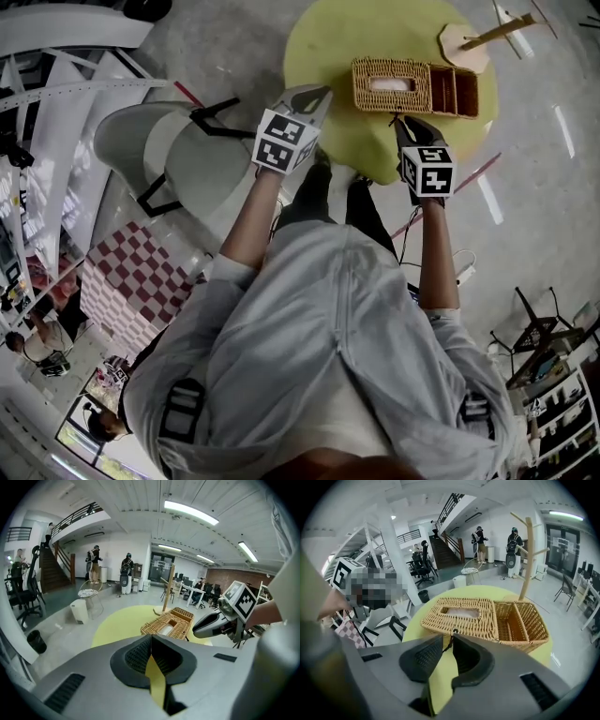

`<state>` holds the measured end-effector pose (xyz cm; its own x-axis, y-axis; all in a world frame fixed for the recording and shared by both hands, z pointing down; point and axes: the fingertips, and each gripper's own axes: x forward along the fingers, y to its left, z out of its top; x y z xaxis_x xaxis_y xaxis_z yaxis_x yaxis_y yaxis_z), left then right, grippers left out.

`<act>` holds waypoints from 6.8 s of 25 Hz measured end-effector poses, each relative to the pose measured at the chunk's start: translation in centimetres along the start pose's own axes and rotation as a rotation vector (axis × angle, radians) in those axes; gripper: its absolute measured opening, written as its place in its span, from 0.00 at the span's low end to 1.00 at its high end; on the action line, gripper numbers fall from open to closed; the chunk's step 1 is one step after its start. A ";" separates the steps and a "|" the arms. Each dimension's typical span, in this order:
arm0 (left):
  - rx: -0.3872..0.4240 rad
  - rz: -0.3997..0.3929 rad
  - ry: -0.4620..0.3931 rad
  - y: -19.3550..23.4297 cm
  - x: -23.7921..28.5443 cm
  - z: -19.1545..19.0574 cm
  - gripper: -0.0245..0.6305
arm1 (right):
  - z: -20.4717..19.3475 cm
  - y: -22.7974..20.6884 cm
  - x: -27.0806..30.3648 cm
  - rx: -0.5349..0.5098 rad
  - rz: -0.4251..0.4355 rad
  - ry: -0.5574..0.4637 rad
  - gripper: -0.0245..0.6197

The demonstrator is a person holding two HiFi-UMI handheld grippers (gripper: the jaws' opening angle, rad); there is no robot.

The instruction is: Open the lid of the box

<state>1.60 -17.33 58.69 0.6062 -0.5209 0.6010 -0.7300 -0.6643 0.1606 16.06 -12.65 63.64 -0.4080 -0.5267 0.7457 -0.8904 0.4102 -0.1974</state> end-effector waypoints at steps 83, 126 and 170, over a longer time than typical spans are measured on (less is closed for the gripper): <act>-0.040 -0.074 -0.061 14.9 5.9 9.6 0.08 | 20.1 -7.7 12.2 -0.013 -0.153 -0.013 0.11; 0.227 -0.009 -0.370 -0.7 -7.1 22.2 0.08 | 21.7 -4.6 -19.5 -0.170 -0.320 -0.470 0.08; 0.351 -0.022 -0.500 -4.0 -11.5 26.7 0.08 | 24.8 -0.4 -23.8 -0.331 -0.307 -0.555 0.07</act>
<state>6.01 -23.00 30.26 0.7566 -0.6371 0.1469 -0.6196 -0.7704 -0.1504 21.13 -18.70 30.19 -0.2699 -0.9197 0.2850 -0.9095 0.3407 0.2381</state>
